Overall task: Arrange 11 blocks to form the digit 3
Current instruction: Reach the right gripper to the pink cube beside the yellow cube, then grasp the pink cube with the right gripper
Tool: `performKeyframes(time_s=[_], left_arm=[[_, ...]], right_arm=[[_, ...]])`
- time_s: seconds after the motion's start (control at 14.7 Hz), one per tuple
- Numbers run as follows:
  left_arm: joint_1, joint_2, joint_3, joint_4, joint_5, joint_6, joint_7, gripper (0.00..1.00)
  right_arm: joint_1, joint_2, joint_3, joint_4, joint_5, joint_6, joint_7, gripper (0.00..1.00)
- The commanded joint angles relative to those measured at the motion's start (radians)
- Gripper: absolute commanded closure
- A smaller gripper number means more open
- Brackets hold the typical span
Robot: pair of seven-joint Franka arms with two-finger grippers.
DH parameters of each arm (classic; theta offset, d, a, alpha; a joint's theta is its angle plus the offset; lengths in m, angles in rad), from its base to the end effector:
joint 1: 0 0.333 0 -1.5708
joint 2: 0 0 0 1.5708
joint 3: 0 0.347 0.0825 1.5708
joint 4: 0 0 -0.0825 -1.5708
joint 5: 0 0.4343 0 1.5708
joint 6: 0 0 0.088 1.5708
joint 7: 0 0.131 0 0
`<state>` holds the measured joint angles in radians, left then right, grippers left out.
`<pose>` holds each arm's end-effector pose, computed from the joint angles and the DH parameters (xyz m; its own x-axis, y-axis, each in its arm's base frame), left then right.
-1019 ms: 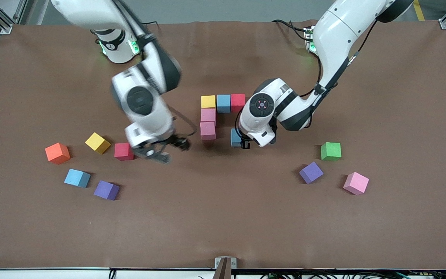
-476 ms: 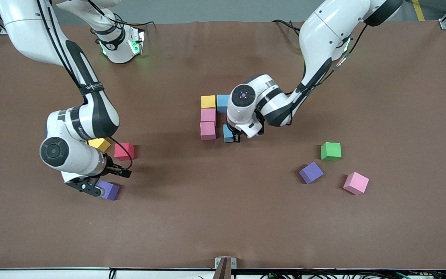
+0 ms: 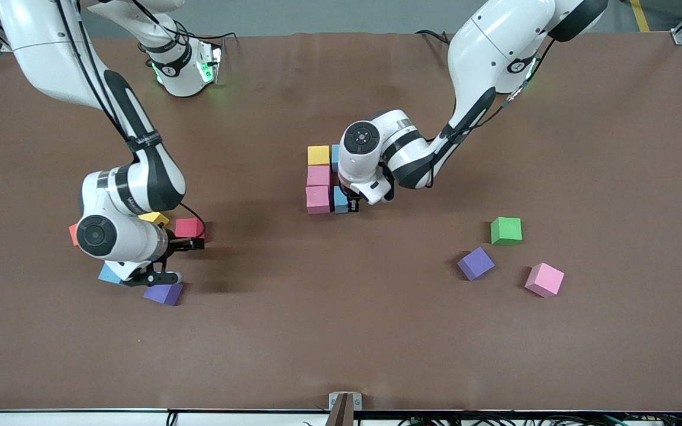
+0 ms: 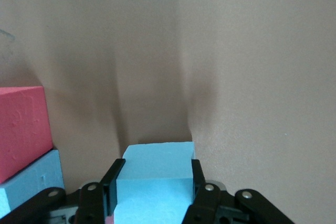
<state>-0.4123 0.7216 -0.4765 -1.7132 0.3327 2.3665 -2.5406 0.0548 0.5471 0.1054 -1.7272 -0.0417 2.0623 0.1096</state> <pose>0.4868 -0.5411 0.1734 0.0480 0.9965 -0.0690 0.9980 -0.0507 -0.0386 0.6866 0.1031 0.2236 0.9760 0.0631 -0.2082 0.0645 -0.9979 -0.0001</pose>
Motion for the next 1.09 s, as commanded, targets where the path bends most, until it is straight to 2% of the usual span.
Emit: performKeyframes(time_s=[0.0, 0.2, 0.34, 1.02], left_arm=[[-0.016, 0.010, 0.007, 0.010, 0.023, 0.014, -0.020, 0.71], [-0.017, 0.013, 0.007, 0.014, 0.023, 0.014, -0.012, 0.71], [-0.016, 0.013, 0.007, 0.014, 0.025, 0.014, -0.006, 0.71], [-0.022, 0.030, 0.007, 0.030, 0.042, 0.014, -0.004, 0.71]], right_arm=[[-0.019, -0.082, 0.014, -0.121, 0.002, 0.051, -0.070, 0.00], [-0.021, -0.133, 0.016, -0.257, 0.002, 0.169, -0.079, 0.00], [-0.021, -0.144, 0.020, -0.299, 0.003, 0.206, -0.079, 0.00], [-0.021, -0.133, 0.020, -0.313, 0.017, 0.226, -0.077, 0.00]])
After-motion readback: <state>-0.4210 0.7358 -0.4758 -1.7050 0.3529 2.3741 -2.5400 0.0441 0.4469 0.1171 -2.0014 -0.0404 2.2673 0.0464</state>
